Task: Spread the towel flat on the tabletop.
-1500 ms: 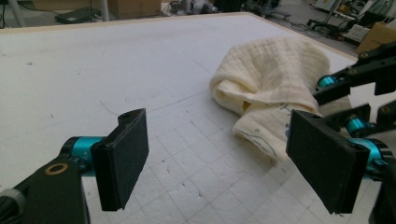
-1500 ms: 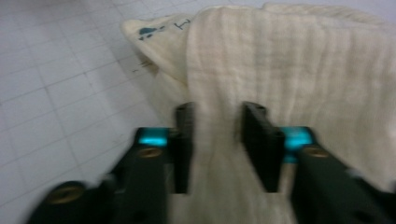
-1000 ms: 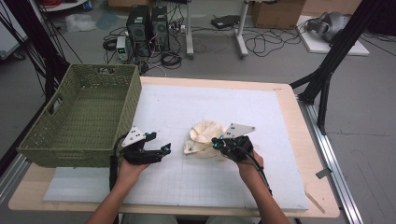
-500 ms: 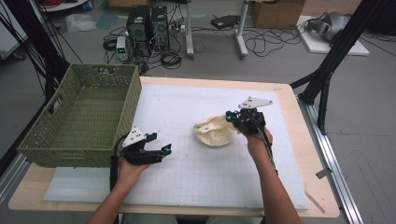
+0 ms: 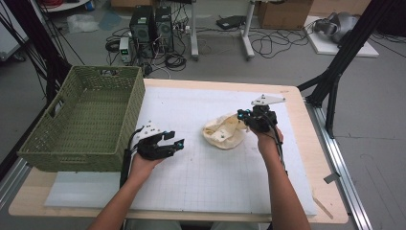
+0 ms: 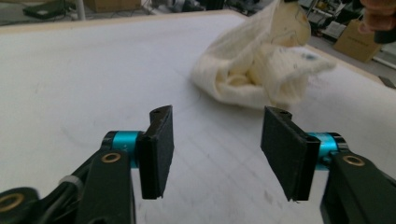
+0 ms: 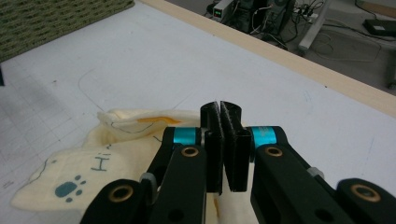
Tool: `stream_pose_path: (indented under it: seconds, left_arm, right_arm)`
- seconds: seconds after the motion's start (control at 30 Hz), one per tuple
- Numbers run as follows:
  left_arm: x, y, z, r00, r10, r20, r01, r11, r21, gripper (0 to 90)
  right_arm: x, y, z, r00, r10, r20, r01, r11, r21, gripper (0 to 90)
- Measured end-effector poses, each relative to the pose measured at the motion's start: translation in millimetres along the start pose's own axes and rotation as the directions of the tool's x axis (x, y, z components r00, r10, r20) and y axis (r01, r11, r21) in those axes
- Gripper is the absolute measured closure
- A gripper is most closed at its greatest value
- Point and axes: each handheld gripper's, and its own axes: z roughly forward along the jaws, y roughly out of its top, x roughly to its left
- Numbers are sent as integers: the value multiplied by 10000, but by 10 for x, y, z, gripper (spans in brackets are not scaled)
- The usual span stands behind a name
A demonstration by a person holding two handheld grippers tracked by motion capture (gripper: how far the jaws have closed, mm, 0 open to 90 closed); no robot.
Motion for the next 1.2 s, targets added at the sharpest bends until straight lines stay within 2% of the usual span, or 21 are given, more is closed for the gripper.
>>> stream_pose_path:
  seconds: [0.1, 0.23, 0.3, 0.37, 0.47, 0.5, 0.53, 0.57, 0.6, 0.67, 0.7, 0.73, 0.77, 0.83, 0.93, 1.1, 1.2]
  left_arm:
    - [-21, 163, 183, 9993, 179, 338, -179, 9998, -16, 486]
    - [-50, 371, 499, 9959, 524, 737, -550, 9979, 332, 483]
    - [-49, 430, 653, 9947, 617, 822, -673, 9955, 671, 475]
    - [-58, 467, 834, 9942, 535, 938, -628, 9931, 994, 432]
    - [-71, 456, 1014, 9926, 713, 987, -864, 9837, 1577, 442]
    - [-75, 440, 1060, 9918, 775, 1019, -949, 9792, 1791, 467]
    - [-82, 423, 1085, 9892, 951, 1114, -1156, 9739, 1955, 547]
    - [-96, 405, 1099, 9852, 1192, 1229, -1430, 9676, 2081, 726]
    - [-108, 391, 1117, 9858, 1159, 1212, -1405, 9653, 2202, 869]
    - [-113, 374, 1129, 9852, 750, 1541, -1093, 9677, 2272, 880]
    - [-106, 375, 1122, 9847, 619, 1628, -991, 9678, 2313, 881]
    - [-94, 379, 1113, 9852, 323, 1686, -705, 9717, 2256, 881]
    - [-72, 390, 1094, 9863, 132, 1643, -503, 9734, 2235, 881]
    - [-35, 412, 1059, 9846, -340, 1713, -19, 9787, 2051, 881]
    - [4, 448, 1006, 9807, -753, 1802, 414, 9819, 1850, 881]
    - [73, 472, 956, 9829, -1069, 1496, 810, 9821, 1701, 881]
    - [85, 477, 944, 9835, -1174, 1373, 940, 9816, 1660, 880]
  right_arm:
    - [-11, 8, 4, 10000, -31, 35, 31, 10000, 34, 882]
    - [-5, 6, 30, 10000, 0, -40, 0, 10000, 97, 882]
    - [6, 10, 41, 10000, -28, -74, 29, 9999, 130, 882]
    - [14, 12, 44, 10000, -24, -82, 25, 9999, 155, 882]
    - [8, 8, 51, 9999, 9, -109, -7, 9998, 175, 882]
    - [3, 5, 53, 9999, 4, -146, -1, 9998, 194, 882]
    - [-2, 2, 59, 9999, 12, -169, -9, 9998, 198, 882]
    - [-8, -1, 63, 9999, 21, -125, -18, 9998, 216, 882]
    - [-15, -6, 72, 9999, 54, -139, -51, 9997, 248, 882]
    - [-33, -20, 94, 9999, 118, -38, -116, 9993, 349, 860]
    - [-45, -30, 101, 9997, 221, 76, -224, 9991, 373, 769]
    - [-57, -39, 106, 9984, 461, 320, -472, 9983, 342, 650]
    - [-71, -48, 97, 9965, 731, 406, -742, 9969, 265, 629]
    - [-81, -54, 66, 9956, 905, 245, -909, 9957, 167, 603]
    - [-54, -42, -30, 9969, 785, -100, -786, 9968, -152, 590]
    - [119, -57, -160, 9953, 219, -944, -252, 9991, -341, 582]
    - [305, -187, -84, 9830, -197, -1825, 191, 9998, -48, 533]
